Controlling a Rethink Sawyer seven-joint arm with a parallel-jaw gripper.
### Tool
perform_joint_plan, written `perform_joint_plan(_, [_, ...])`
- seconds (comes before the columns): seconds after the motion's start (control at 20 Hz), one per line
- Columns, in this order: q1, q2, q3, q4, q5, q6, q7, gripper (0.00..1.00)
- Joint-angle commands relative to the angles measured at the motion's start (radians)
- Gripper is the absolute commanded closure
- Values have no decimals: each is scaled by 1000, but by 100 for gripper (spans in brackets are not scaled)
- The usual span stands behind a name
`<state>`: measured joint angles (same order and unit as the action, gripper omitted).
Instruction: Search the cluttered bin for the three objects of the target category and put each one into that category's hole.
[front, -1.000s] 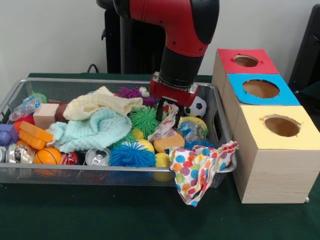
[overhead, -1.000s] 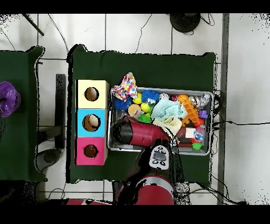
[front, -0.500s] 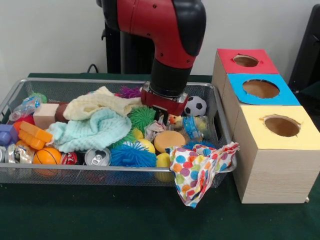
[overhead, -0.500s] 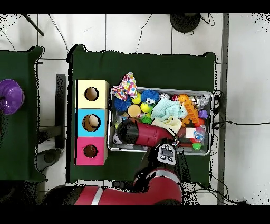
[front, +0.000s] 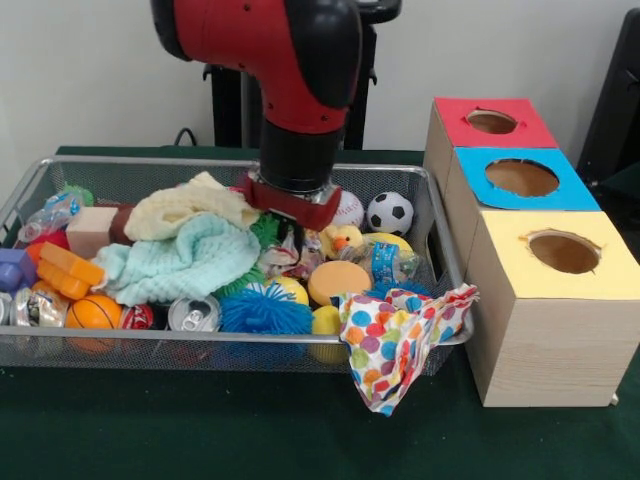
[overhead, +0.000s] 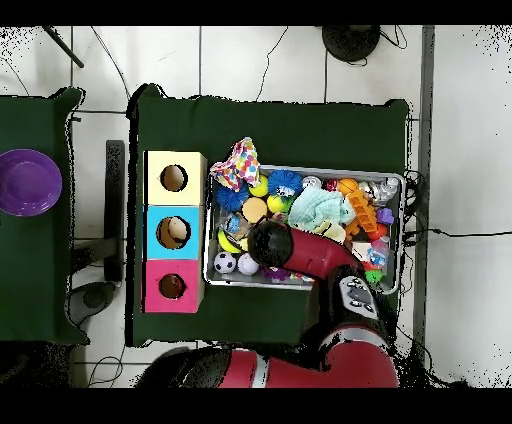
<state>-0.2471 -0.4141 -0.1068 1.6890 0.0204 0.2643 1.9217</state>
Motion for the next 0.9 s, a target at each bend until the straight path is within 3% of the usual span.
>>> perform_joint_plan(0.05, [-161, -26, 85, 13, -83, 130, -83, 100])
perform_joint_plan(0.35, [-248, -55, 137, -10, -131, 237, -134, 100])
perform_joint_plan(0.9, [-309, -57, 171, -2, -204, 250, -98, 100])
